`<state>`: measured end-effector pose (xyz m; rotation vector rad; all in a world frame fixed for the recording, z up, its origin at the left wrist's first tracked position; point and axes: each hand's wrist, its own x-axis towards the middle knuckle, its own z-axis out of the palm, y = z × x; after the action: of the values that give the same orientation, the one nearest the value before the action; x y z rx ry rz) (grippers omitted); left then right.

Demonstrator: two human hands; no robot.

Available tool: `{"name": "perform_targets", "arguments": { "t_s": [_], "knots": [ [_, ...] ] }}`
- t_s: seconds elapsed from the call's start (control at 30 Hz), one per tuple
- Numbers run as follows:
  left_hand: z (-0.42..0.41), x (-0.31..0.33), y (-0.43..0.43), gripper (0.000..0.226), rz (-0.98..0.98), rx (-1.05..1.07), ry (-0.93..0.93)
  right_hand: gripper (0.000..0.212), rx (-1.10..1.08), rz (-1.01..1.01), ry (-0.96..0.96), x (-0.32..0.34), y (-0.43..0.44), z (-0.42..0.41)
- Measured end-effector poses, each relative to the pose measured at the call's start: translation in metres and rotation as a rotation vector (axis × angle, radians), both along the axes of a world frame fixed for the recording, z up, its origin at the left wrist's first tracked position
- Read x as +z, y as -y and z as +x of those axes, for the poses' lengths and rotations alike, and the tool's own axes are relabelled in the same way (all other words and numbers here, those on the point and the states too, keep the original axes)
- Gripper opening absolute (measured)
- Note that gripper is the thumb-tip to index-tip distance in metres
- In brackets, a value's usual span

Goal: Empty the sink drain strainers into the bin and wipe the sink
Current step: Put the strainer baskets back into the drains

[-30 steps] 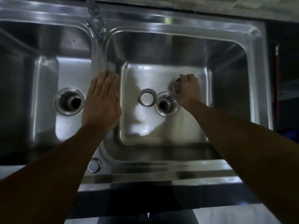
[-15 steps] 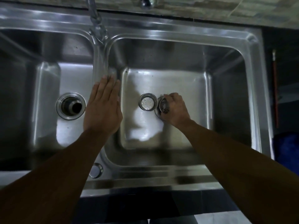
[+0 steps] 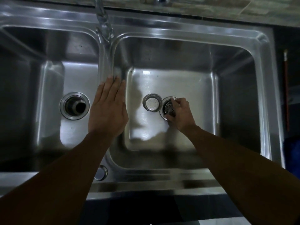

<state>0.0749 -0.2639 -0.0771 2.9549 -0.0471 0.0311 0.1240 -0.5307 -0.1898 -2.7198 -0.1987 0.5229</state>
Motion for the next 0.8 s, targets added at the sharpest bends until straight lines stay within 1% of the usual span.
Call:
{"name": "perform_targets", "arguments": {
  "t_s": [0.13,0.23,0.37,0.5,0.63,0.73,0.8],
  "knots": [
    [0.000,0.002,0.000,0.054,-0.006,-0.002,-0.002,0.080,0.001,-0.011,0.033,-0.002,0.000,-0.003],
    [0.000,0.003,0.001,0.054,-0.015,0.000,-0.005,0.081,0.000,-0.001,0.024,-0.002,0.000,-0.004],
    [0.000,0.005,0.002,0.054,-0.024,0.008,-0.008,0.080,-0.028,0.075,0.053,0.005,-0.001,-0.005],
    [-0.001,0.005,0.002,0.054,-0.029,0.008,-0.018,0.085,0.064,0.187,0.144,0.017,-0.013,-0.001],
    [-0.002,0.005,0.002,0.055,-0.038,0.009,-0.020,0.101,0.142,0.171,0.147,0.027,-0.033,0.009],
    [-0.002,0.004,0.001,0.055,-0.040,0.013,-0.026,0.102,0.177,0.154,0.116,0.027,-0.047,0.014],
    [-0.002,0.004,0.000,0.055,-0.042,0.017,-0.030,0.098,0.202,0.134,0.085,0.026,-0.053,0.017]
  ]
}}
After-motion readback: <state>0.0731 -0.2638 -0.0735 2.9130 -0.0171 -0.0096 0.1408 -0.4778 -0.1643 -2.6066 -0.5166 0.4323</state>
